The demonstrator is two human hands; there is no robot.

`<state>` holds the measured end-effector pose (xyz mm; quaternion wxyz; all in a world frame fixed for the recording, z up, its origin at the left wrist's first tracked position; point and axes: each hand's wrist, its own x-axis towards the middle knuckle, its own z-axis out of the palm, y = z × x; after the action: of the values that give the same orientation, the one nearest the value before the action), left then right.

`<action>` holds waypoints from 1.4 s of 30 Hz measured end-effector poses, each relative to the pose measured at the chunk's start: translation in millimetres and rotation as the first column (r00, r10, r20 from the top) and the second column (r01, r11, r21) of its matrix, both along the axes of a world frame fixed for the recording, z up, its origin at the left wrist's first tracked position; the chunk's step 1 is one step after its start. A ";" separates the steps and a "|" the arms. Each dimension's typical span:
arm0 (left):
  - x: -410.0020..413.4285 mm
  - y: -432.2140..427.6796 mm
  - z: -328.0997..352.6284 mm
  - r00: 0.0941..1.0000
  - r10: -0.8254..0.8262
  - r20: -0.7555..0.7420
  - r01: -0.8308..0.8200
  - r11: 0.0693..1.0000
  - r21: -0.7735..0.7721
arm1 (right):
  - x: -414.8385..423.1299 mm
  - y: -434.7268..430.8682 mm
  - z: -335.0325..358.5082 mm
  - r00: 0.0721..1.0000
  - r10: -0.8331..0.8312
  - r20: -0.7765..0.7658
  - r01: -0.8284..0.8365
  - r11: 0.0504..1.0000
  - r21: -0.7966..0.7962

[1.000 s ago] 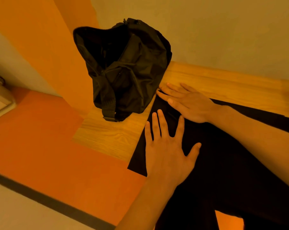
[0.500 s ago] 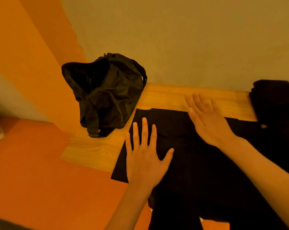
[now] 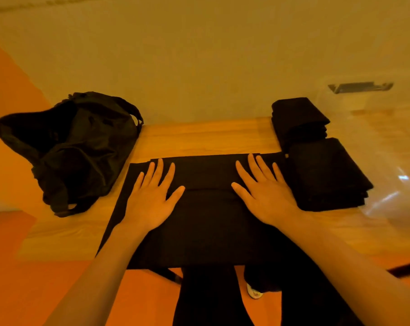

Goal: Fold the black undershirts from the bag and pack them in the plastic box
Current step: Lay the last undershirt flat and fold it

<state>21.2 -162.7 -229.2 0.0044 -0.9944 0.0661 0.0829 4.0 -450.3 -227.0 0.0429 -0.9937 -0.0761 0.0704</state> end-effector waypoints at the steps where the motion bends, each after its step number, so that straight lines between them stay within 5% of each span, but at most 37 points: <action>1: -0.3 -0.5 -0.3 1.000 -0.002 0.000 0.002 1.000 0.004 | 0.0 -0.8 -0.4 1.000 0.000 -0.001 0.000 1.000 0.007; 5: 0.8 -8.8 10.4 0.999 0.033 0.000 -0.033 0.999 0.000 | -2.1 -0.5 1.5 1.000 -0.006 0.008 0.006 1.000 0.006; 9: 4.2 -35.2 22.3 0.986 0.072 0.152 -0.061 0.995 -0.077 | -18.6 15.3 6.0 0.997 -0.056 0.047 0.057 0.998 -0.019; 13: 11.4 -41.6 9.2 0.998 0.047 0.039 -0.047 0.999 -0.002 | -43.1 23.2 -5.3 0.989 -0.108 0.100 0.104 0.994 0.045; 19: 2.3 -25.9 -2.0 0.993 0.090 0.080 -0.092 0.996 0.021 | -47.1 28.3 -12.6 0.987 -0.105 0.118 0.096 0.992 0.076; 27: -1.1 -18.6 2.5 0.979 0.069 0.193 -0.067 0.998 -0.016 | -28.2 21.5 18.2 0.994 -0.107 0.005 0.107 0.994 0.030; 31: -3.9 -7.5 -3.1 0.992 0.085 0.089 -0.086 0.996 0.003 | -1.1 22.0 15.5 0.992 -0.111 -0.053 0.113 0.993 0.030; 42: -23.1 4.5 10.8 0.996 0.024 0.089 -0.017 0.997 -0.071 | -15.6 14.0 -3.9 0.987 -0.142 0.074 0.139 0.989 0.044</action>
<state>-1.9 -158.2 -218.5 -0.0284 -0.9973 0.0584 0.0357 -11.6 -436.3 -231.0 0.0641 -0.9975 -0.0089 0.0276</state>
